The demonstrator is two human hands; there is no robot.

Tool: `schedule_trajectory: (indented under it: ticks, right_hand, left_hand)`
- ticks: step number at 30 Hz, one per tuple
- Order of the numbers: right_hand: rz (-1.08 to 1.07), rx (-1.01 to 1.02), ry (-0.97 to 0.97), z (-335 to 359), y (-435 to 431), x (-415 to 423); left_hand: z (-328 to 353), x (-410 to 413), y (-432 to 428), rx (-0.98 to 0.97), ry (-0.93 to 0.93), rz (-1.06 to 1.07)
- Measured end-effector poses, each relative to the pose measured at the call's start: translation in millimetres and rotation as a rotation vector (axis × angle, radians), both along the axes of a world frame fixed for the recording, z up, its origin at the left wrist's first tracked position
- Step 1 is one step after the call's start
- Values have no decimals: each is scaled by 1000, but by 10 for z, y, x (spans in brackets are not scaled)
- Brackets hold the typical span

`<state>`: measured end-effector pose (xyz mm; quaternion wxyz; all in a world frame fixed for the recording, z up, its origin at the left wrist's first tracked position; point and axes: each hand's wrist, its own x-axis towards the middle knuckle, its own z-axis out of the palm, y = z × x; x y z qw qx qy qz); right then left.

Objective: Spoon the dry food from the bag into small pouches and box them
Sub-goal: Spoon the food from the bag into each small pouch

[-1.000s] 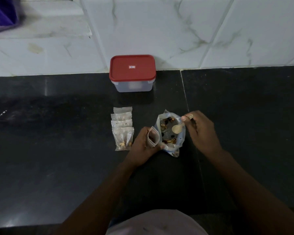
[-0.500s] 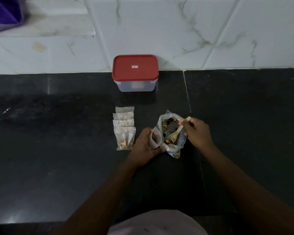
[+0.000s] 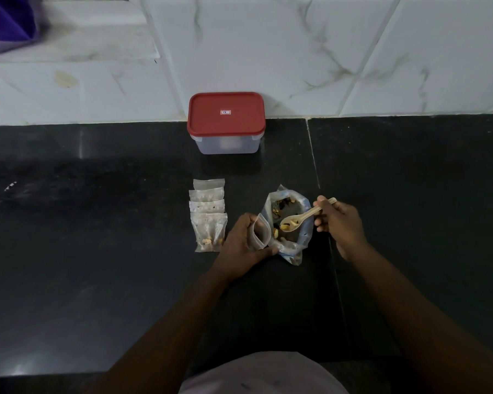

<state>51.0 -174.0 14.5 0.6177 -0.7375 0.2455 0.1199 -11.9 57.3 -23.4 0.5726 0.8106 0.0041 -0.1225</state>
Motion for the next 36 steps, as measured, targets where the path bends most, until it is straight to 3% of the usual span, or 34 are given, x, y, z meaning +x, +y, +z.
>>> schedule_trajectory:
  ticks: [10, 18, 25, 30, 33, 36]
  right_hand:
    - [59, 142, -156, 485, 217, -49]
    - [378, -276, -402, 413, 522, -334]
    - [873, -398, -634, 315, 482, -499]
    - [695, -310, -708, 379, 321, -541]
    - [341, -175, -662, 445, 252, -558]
    - [25, -122, -479, 399, 168, -479]
  left_hand:
    - [33, 9, 0, -82, -4, 6]
    - [60, -4, -22, -167, -33, 7]
    - [35, -35, -17, -182, -141, 12]
    - [34, -19, -19, -191, -88, 16]
    - [17, -13, -7, -188, -60, 14]
    - [30, -20, -6, -160, -82, 11]
